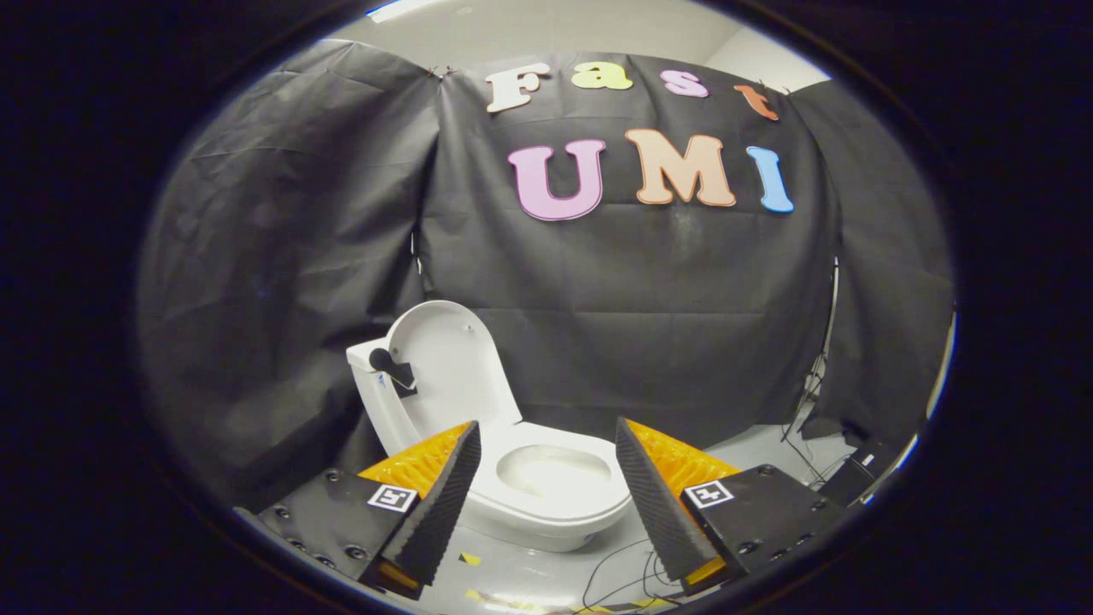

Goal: Open the toilet lid.

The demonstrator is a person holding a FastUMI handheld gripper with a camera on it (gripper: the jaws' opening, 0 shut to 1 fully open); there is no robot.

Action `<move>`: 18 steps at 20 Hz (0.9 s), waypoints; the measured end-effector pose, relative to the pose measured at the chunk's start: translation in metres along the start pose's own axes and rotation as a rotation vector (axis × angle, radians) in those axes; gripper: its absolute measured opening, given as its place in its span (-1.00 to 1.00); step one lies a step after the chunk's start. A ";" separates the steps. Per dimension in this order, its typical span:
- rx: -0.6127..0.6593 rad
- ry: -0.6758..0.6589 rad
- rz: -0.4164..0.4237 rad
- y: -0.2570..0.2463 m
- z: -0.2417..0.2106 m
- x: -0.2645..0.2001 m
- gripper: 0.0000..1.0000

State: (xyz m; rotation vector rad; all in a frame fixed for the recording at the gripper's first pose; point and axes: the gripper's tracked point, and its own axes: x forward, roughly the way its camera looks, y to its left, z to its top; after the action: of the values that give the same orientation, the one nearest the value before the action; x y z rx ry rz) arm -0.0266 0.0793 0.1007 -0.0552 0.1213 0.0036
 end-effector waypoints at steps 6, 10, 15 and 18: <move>0.067 -0.111 0.002 -0.020 0.016 -0.004 0.96; 0.071 -0.158 0.001 -0.019 0.028 -0.007 0.96; 0.073 -0.162 0.013 -0.016 0.029 -0.008 0.96; 0.080 -0.157 0.002 -0.019 0.027 -0.009 0.97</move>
State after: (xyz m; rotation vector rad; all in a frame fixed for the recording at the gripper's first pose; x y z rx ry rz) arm -0.0321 0.0614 0.1300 0.0256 -0.0359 0.0050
